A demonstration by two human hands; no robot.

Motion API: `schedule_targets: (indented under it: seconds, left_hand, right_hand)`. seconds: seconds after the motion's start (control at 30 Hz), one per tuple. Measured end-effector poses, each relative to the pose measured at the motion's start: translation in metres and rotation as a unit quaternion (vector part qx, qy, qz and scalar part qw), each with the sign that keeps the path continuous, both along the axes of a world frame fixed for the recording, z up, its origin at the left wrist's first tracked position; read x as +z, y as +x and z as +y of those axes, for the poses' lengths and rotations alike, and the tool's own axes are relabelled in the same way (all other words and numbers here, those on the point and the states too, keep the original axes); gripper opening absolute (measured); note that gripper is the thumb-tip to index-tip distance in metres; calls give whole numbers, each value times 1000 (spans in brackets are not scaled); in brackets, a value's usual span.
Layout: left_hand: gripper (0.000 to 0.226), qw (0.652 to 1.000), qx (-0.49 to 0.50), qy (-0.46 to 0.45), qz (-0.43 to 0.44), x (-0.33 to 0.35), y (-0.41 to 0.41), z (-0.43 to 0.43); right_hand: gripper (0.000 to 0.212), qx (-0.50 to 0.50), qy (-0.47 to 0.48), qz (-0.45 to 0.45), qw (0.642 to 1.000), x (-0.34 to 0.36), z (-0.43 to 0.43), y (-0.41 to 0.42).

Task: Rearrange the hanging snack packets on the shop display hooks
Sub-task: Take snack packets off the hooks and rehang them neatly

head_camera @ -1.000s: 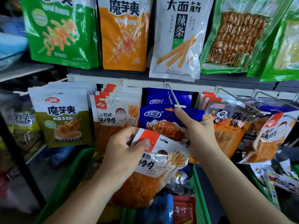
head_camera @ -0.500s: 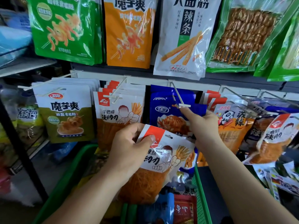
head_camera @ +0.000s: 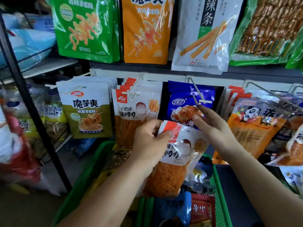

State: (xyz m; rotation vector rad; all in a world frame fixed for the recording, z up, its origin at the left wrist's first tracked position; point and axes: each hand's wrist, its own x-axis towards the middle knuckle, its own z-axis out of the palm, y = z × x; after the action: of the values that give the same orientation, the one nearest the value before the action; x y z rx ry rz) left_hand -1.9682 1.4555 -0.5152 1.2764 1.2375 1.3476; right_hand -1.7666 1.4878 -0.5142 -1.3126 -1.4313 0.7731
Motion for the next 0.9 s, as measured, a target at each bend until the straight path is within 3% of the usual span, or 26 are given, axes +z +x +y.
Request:
schedule_targets:
  seconds: [0.23,0.33,0.43,0.67,0.9]
  left_hand:
    - [15,998,5,-19,-62,0,2,0]
    - [17,994,-13,-21,-104,6,10,-3]
    - [17,991,-31,-19,-131,12,26,-7]
    - [16,989,-92,-39,-104,10,86,-18]
    - [12,986,-169,2,9,6,148,-12]
  right_hand:
    - [47,48,-28,78,995,6,-21,21]
    - [60,31,-49,126,990,4,-31,34]
    - [47,65,-82,160,981,5,-48,53]
    - [17,-5,-9,174,985,4,-79,107]
    - [15,-97,4,170,981,0,-90,161]
